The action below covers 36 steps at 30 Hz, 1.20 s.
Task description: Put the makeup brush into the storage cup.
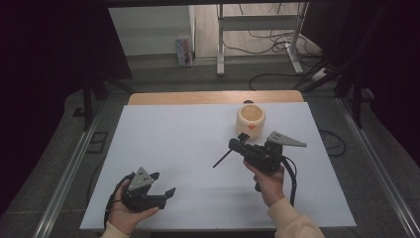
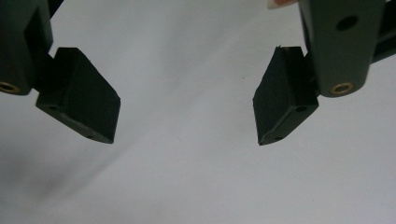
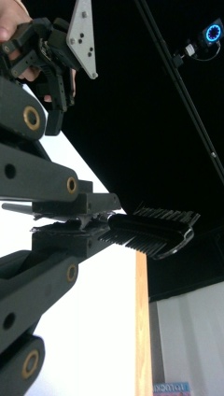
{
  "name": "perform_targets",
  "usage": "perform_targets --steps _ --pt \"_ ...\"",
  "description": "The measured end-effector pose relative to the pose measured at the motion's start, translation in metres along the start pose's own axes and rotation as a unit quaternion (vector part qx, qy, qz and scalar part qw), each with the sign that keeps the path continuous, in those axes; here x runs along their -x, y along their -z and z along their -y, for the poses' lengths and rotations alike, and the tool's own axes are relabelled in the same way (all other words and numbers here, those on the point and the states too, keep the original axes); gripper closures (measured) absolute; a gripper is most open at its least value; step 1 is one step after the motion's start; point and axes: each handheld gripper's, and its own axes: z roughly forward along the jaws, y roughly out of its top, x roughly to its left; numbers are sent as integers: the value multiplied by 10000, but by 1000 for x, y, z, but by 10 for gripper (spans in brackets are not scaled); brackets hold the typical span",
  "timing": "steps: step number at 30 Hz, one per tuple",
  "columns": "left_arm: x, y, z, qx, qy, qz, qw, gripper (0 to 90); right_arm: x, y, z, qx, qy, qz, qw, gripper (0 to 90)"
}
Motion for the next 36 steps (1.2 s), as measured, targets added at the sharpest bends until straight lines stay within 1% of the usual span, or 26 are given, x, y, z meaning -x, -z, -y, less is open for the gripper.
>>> perform_targets --steps 6,10,15,16,20,26,29,32,36 --pt "-1 -2 0 -47 30 -9 10000 235 1 3 -5 43 103 71 9999 848" --pt "-2 -2 0 -67 30 -11 10000 235 1 2 -5 32 123 96 9999 847" --pt "-2 -2 1 -74 56 -1 10000 235 1 2 -6 46 70 68 9999 847" --pt "-3 -2 1 -70 80 16 9999 234 2 2 -6 67 105 77 9999 847" --pt "-4 -3 1 -79 95 11 9999 233 2 4 -11 125 120 104 9998 847" --pt "-4 -3 1 -92 79 14 9999 232 4 4 -15 155 184 183 9995 847" --pt "-4 -3 1 -91 70 11 9999 231 5 5 -18 161 266 222 9993 848" --pt "-3 -3 1 -66 49 -1 10000 231 5 7 -23 180 293 230 9991 847" --pt "-3 -4 1 -84 48 6 10000 231 6 11 -31 264 403 290 9984 848"
